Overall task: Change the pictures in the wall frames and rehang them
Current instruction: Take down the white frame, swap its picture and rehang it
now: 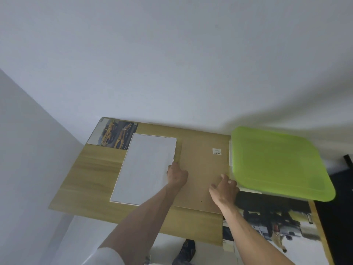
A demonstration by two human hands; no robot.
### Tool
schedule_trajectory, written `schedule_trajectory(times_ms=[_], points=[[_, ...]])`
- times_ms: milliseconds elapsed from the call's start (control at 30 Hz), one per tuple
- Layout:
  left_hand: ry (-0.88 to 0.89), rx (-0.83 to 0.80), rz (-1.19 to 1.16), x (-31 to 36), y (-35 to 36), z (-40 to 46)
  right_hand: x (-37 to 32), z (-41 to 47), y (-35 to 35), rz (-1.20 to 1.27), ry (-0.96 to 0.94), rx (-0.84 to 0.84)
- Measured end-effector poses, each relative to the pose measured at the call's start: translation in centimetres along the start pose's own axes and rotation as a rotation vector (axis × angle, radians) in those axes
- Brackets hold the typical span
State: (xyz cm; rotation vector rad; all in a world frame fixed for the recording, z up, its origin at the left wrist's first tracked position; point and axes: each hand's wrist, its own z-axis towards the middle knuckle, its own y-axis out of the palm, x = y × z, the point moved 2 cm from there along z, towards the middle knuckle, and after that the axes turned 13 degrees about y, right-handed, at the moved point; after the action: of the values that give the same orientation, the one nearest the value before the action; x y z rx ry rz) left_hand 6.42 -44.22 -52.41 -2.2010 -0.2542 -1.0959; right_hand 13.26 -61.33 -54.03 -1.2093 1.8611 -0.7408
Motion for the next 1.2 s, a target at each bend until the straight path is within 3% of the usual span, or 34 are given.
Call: schedule_trajectory(times_ms=[200, 433, 700, 867, 1067, 1200], points=[[0.109, 0.012, -0.099, 1.0, -2.0, 0.4, -0.4, -0.1, -0.2, 0.056, 0.047, -0.003], [0.032, -0.100, -0.450, 0.5, -5.0, 0.6, -0.8, -0.9, 0.1, 0.173, 0.020, -0.060], [0.059, -0.110, -0.518, -1.7, -11.6, 1.0, -3.8, -1.9, 0.1, 0.476, 0.014, -0.236], [0.165, -0.075, -0.333, -3.7, -16.2, 1.7, -7.2, -3.4, 1.6, 0.522, -0.071, -0.299], [0.339, -0.157, 0.106, -5.7, -20.6, 1.9, -11.0, -6.2, 4.1, 0.489, -0.138, -0.290], [0.385, -0.204, 0.258, -6.8, -22.6, 2.4, -12.5, -7.5, 5.4, 0.439, -0.176, -0.258]])
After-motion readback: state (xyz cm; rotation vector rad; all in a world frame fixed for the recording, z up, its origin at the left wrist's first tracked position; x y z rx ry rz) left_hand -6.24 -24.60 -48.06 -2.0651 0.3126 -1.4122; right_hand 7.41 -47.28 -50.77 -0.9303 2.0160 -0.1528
